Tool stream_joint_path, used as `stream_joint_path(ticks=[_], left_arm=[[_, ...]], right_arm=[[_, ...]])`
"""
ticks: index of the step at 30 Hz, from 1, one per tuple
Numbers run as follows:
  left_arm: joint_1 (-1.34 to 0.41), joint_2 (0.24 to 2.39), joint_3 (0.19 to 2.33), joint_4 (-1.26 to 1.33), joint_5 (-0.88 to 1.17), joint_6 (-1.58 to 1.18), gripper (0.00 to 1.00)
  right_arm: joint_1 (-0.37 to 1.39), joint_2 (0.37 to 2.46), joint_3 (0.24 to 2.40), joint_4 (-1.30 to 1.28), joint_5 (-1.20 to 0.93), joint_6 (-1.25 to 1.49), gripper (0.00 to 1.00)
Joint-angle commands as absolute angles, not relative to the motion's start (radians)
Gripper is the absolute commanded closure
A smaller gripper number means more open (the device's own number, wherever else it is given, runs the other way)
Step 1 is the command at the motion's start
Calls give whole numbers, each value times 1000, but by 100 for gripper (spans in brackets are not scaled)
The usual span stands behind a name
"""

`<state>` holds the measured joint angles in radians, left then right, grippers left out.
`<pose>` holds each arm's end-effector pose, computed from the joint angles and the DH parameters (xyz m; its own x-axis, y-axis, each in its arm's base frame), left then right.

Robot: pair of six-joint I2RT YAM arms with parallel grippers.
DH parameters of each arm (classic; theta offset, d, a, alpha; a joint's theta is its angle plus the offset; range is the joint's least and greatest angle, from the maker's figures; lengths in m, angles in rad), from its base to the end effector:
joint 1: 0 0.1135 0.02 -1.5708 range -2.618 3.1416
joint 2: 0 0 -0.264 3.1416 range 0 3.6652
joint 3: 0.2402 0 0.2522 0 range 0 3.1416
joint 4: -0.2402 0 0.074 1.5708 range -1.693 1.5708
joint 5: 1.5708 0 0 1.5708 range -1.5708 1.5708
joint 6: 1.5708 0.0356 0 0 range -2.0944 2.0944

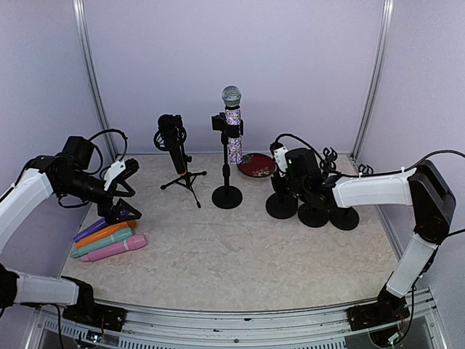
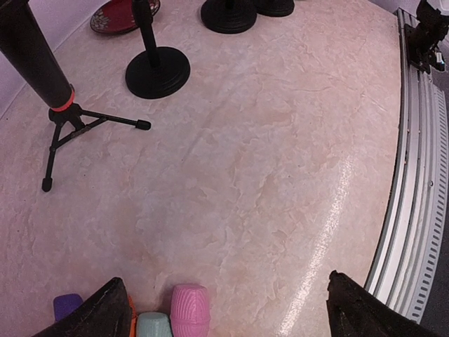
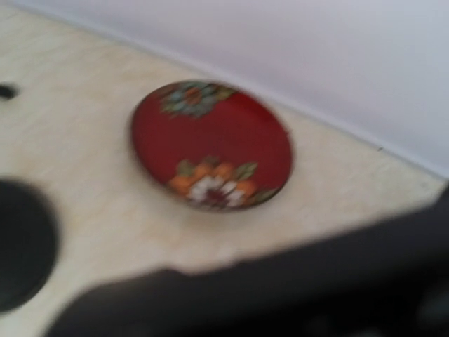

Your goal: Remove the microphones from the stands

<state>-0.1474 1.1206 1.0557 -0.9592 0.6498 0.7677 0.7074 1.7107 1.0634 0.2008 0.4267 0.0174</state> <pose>0.2013 -0.0517 0.3078 -0.3107 0.6051 -0.7330 0.8948 0.4463 -0.0108 0.3017 0.2386 0.2291 -0.3335 -0.2643 -0.9049 -0.3021 0.9392 -0.1630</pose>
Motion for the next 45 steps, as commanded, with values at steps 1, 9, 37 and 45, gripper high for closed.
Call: stream_joint_path(ticks=[1,9,37,45], left_arm=[[-144,1094,1078,-971,657,773,6],[-144,1087,1065,-945,632,743,4],[-144,1096,1054,-788,550,561,1],[-143,1081,1062,-812,562,570,1]], right_arm=[[627,1818,1168,287,475,-46,100],[560,1945,1355,194,476,51,74],[814,1598,1472,-27,221,18,0],[810,1711,1614,-69,-13,-46,0]])
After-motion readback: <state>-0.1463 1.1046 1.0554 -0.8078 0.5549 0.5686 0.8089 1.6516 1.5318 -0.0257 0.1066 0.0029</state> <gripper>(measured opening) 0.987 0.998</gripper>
